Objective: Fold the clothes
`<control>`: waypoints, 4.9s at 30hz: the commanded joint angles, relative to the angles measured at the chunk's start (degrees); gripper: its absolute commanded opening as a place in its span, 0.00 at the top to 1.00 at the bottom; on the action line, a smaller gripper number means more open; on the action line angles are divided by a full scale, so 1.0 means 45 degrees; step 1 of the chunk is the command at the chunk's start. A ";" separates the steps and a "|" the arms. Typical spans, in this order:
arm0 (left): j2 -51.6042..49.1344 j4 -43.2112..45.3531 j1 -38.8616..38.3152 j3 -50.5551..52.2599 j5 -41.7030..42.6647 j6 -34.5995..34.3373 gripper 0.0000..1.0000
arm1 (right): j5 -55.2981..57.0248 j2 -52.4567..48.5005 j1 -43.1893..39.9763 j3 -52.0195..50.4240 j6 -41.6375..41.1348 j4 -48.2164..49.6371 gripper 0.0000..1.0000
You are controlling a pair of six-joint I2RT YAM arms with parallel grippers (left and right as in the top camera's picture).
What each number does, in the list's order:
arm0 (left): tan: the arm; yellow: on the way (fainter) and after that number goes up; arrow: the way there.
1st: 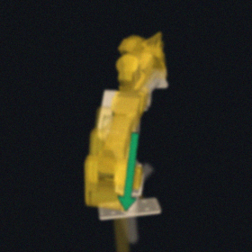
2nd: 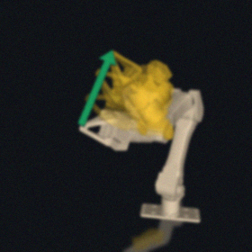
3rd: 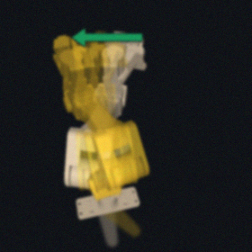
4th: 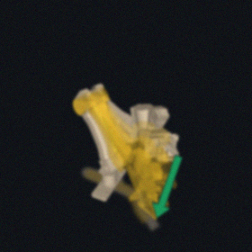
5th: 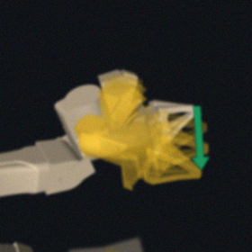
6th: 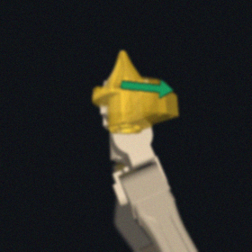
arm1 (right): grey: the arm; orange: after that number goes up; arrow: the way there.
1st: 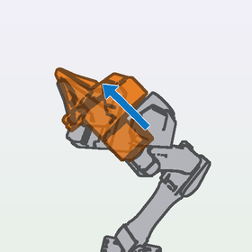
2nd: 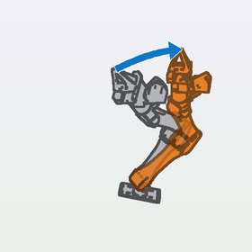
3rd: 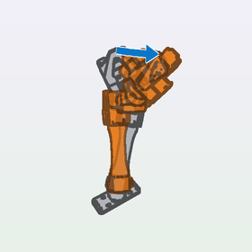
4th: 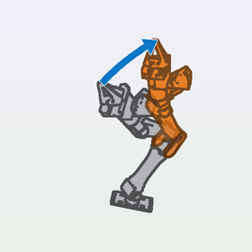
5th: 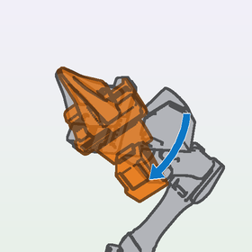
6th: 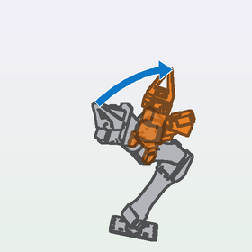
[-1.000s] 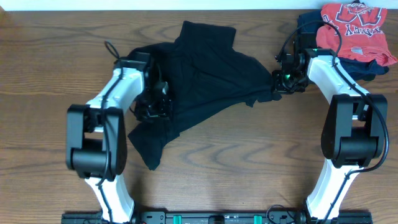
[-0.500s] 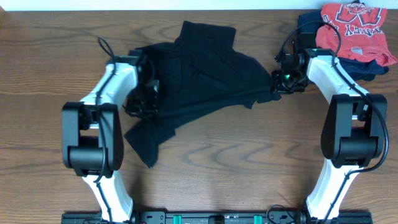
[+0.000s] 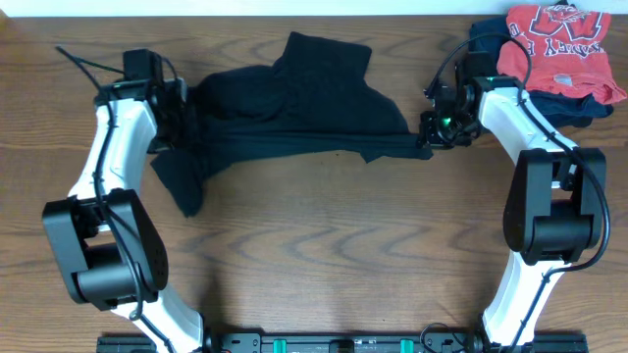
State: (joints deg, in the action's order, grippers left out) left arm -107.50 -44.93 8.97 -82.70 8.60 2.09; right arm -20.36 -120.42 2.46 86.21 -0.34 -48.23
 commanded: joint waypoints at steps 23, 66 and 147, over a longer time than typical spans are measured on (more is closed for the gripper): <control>0.4347 -0.0607 0.1345 -0.4036 -0.0651 -0.0534 0.85 | 0.1224 -0.0170 -0.1035 0.0223 0.0180 -0.0359 0.99; -0.0554 -0.1253 -0.0656 0.1341 0.1219 0.0209 0.53 | 0.1229 -0.0170 -0.1030 0.0223 0.0189 -0.0379 0.99; 0.1739 0.0991 -0.5013 0.6436 -0.1889 -0.2890 0.18 | 0.1127 -0.0170 -0.0996 0.0223 0.0282 -0.0515 0.99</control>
State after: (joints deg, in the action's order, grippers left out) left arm -99.68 -40.86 -13.63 -54.52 5.45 -9.72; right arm -15.57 -120.60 -2.02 87.24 0.30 -50.46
